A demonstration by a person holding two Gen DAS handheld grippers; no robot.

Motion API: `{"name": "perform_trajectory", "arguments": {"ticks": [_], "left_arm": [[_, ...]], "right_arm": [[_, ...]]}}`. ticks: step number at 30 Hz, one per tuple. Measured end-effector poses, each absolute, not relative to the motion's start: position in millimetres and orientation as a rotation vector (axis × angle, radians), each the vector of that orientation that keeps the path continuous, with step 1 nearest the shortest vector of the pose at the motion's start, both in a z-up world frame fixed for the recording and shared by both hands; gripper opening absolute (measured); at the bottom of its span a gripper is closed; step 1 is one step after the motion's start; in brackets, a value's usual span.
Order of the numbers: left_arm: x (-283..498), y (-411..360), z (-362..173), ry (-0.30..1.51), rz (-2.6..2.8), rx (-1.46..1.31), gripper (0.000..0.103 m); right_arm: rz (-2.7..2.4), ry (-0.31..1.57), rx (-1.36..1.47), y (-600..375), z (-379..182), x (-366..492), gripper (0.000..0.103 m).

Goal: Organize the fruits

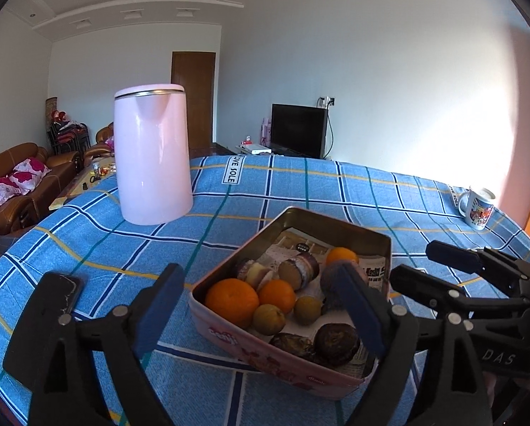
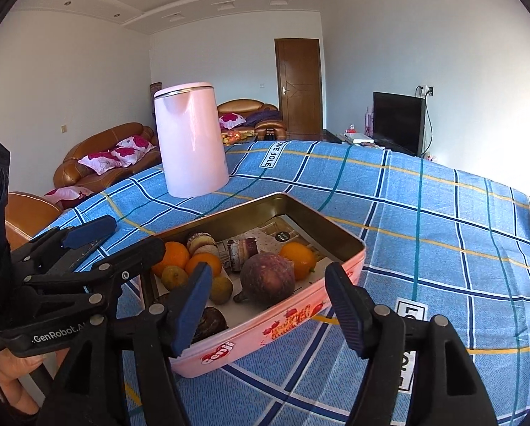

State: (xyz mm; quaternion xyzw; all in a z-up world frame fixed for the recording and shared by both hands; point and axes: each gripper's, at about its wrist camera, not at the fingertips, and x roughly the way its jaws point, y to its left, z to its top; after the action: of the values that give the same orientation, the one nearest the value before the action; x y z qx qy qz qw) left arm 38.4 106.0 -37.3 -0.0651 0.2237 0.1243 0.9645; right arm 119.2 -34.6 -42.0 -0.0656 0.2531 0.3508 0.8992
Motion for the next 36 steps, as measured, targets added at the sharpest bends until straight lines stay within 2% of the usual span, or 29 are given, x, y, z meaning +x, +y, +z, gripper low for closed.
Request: {"name": "perform_trajectory", "arguments": {"ticks": [5,36], "left_arm": [[37.2,99.5,-33.2,0.44,0.247,-0.119,0.095],[34.9,85.5,-26.7,0.425,0.246,-0.089,0.099]], "right_arm": [[0.699,0.479,-0.126,-48.4,-32.7,110.9,0.073],[0.667,0.44,-0.072,-72.0,-25.3,102.6,0.074]]}}
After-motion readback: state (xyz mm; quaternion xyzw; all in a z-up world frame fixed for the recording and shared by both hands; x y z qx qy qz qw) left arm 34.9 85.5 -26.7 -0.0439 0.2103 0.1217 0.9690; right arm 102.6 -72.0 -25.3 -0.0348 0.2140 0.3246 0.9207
